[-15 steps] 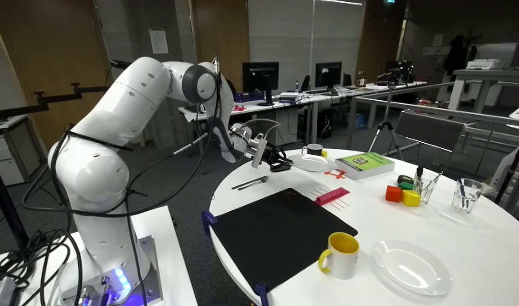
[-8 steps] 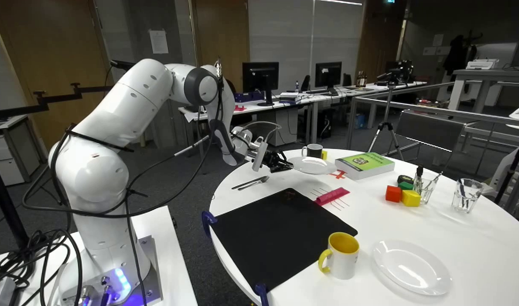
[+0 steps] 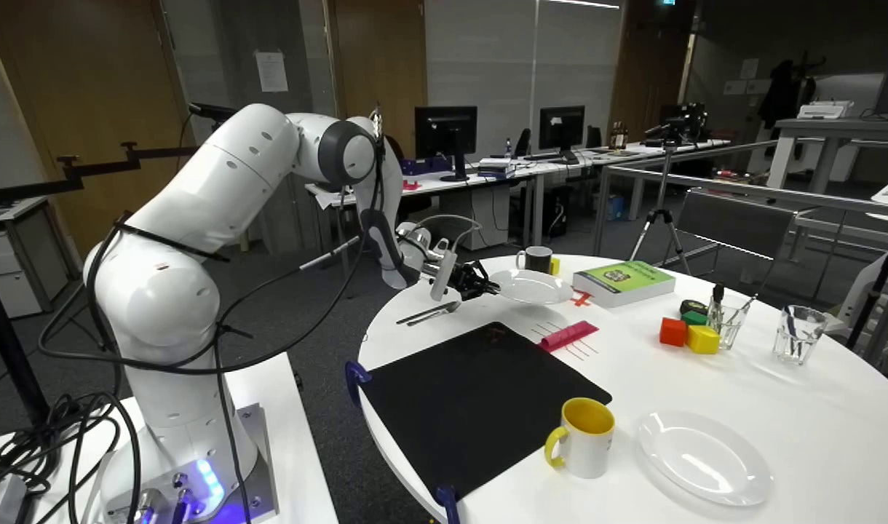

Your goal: Move the plate to the left

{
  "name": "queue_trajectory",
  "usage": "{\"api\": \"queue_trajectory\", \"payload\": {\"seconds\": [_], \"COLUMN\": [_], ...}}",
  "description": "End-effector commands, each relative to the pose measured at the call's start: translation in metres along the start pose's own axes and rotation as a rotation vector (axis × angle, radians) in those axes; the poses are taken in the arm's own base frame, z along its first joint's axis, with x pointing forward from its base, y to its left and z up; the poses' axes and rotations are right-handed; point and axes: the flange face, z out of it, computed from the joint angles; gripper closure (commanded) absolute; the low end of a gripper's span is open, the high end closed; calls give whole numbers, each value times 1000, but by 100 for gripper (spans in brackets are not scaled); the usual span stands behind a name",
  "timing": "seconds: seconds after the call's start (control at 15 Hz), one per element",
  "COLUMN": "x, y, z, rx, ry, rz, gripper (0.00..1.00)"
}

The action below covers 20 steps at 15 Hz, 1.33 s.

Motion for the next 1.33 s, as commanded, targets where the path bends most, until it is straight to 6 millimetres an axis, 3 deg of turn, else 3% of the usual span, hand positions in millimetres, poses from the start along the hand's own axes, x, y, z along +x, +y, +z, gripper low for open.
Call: {"api": "queue_trajectory", "payload": {"seconds": [0.0, 0.93, 1.27], "x": [-6, -10, -12], "y": [5, -39, -42], "z": [-3, -8, -7], "rx": [-22, 8, -1], "ry": [38, 81, 89], "rz": [32, -10, -29], "gripper": [99, 99, 99]}}
